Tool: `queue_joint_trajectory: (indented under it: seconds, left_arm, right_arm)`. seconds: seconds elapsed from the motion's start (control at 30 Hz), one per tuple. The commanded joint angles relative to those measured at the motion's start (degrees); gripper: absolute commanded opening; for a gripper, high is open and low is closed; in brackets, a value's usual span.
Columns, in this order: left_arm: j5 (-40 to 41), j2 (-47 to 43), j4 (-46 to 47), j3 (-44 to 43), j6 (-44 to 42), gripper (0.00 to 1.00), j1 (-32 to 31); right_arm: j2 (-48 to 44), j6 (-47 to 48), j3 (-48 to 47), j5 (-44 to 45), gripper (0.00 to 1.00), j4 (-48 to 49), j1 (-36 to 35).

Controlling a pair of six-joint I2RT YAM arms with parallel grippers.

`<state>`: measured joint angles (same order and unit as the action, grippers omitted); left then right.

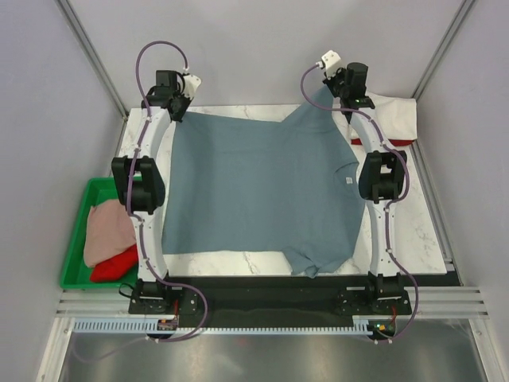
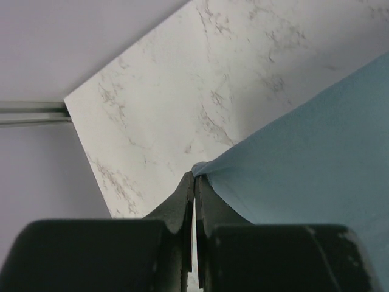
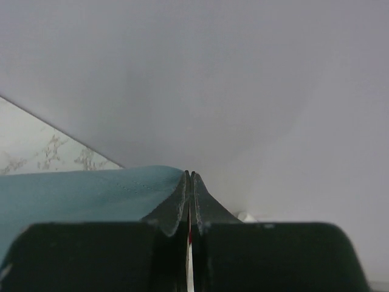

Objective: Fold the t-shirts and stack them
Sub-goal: Flatten the tshirt out, then fold the tshirt

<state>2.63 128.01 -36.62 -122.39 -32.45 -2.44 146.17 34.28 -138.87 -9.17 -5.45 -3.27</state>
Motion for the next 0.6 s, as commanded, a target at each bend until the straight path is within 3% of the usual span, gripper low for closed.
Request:
queue_joint_trajectory:
  seconds: [0.0, 0.23, 0.43, 0.57]
  left_arm:
    - [3.0, 3.1, 3.7, -6.6, -2.3, 0.02, 0.3]
    - [1.9, 5.1, 7.4, -8.9, -2.5, 0.02, 0.0]
    - [-0.1, 2.3, 7.5, -7.3, -2.0, 0.02, 0.0]
    - [-1.6, -1.6, 7.5, -1.3, -2.0, 0.02, 0.1]
  right_arm:
    - [2.0, 1.4, -4.0, 2.0, 0.00, 8.1, -0.9]
    - [0.4, 2.9, 0.1, 3.8, 0.00, 8.3, -1.0]
    - [-8.6, 2.4, 8.2, 1.5, 0.00, 1.9, -0.8]
    - [-17.6, 2.4, 16.6, 0.6, 0.00, -1.5, -0.9]
